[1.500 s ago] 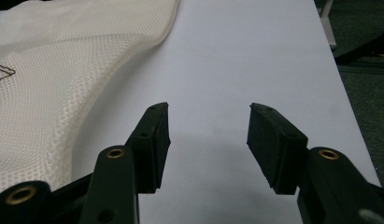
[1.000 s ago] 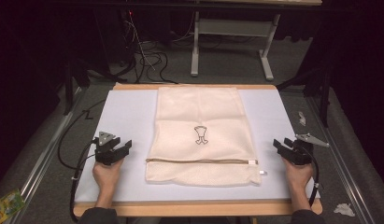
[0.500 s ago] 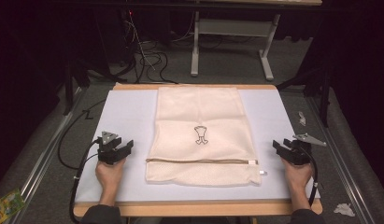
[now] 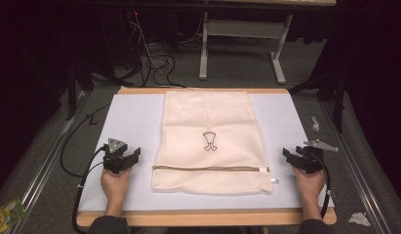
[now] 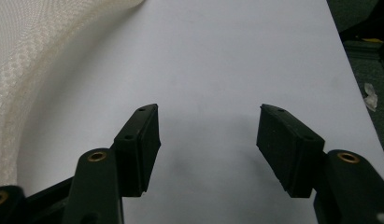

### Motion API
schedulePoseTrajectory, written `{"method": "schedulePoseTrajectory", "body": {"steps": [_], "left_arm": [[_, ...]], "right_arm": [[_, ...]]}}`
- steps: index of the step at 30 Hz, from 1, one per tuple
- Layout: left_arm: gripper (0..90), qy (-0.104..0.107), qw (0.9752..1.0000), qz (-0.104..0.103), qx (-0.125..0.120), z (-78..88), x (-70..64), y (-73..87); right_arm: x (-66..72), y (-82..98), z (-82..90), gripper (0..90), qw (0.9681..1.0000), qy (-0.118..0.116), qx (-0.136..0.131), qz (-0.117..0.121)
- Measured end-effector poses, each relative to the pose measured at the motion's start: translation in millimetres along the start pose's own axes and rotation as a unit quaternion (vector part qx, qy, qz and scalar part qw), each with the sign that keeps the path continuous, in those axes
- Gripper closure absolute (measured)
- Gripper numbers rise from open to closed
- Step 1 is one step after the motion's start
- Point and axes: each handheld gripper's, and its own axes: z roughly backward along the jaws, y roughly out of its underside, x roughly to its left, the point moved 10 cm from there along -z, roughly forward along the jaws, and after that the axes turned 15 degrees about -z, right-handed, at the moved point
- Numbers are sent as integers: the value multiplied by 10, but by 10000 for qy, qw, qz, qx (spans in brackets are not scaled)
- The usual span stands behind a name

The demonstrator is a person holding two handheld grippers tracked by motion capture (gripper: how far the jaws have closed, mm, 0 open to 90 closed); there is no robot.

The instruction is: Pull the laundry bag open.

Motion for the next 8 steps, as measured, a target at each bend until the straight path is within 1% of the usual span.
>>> {"method": "schedulePoseTrajectory", "body": {"steps": [5, 8], "left_arm": [[419, 29, 10000, -28, 9, 1, -10, 2], [415, 51, 10000, -17, 35, -2, -10, 7]], "right_arm": [[31, 16, -16, 378, 9996, 76, 36, 282], [35, 20, -21, 376, 9996, 90, 43, 275]]}}
